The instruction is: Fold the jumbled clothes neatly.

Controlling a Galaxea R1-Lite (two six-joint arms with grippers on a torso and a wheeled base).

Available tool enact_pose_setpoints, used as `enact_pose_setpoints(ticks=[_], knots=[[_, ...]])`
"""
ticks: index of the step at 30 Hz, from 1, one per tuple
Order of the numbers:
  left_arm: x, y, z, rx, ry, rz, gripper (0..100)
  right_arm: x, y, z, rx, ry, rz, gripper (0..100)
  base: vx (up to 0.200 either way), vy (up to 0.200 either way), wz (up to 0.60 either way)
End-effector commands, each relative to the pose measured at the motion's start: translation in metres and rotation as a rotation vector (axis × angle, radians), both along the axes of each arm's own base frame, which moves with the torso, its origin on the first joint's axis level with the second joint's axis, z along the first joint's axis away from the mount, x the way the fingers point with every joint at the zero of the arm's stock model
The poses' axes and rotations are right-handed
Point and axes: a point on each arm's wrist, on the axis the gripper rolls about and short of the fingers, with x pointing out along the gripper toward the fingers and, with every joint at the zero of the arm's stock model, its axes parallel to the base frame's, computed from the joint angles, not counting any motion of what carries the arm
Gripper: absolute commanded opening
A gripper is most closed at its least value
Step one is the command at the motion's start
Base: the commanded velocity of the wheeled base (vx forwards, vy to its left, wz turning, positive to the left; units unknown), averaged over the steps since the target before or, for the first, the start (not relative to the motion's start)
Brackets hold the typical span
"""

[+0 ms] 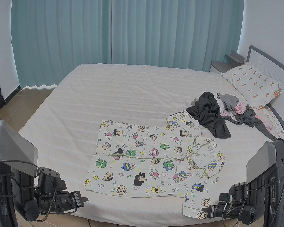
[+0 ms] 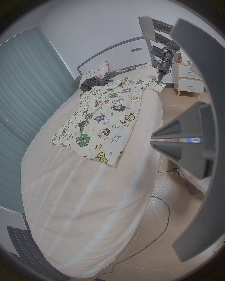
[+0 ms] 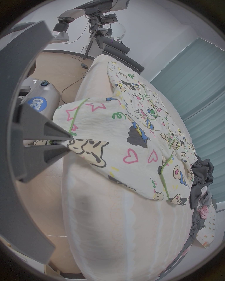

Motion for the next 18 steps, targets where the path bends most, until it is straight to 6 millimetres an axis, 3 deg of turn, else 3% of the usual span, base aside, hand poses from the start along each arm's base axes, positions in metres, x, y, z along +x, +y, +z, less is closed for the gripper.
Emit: enact_pose_setpoints(ticks=[1,18], knots=[[-0.004,0.001,-0.001,0.005,0.017,0.0,0,-0.006,-0.004,0.008,0.0,0.001,-0.009,0,0.0,0.0,0.0],[-0.005,-0.001,-0.002,0.011,0.02,-0.008,0,-0.017,-0.016,0.009,-0.042,0.03,-0.01,0,0.0,0.0,0.0]])
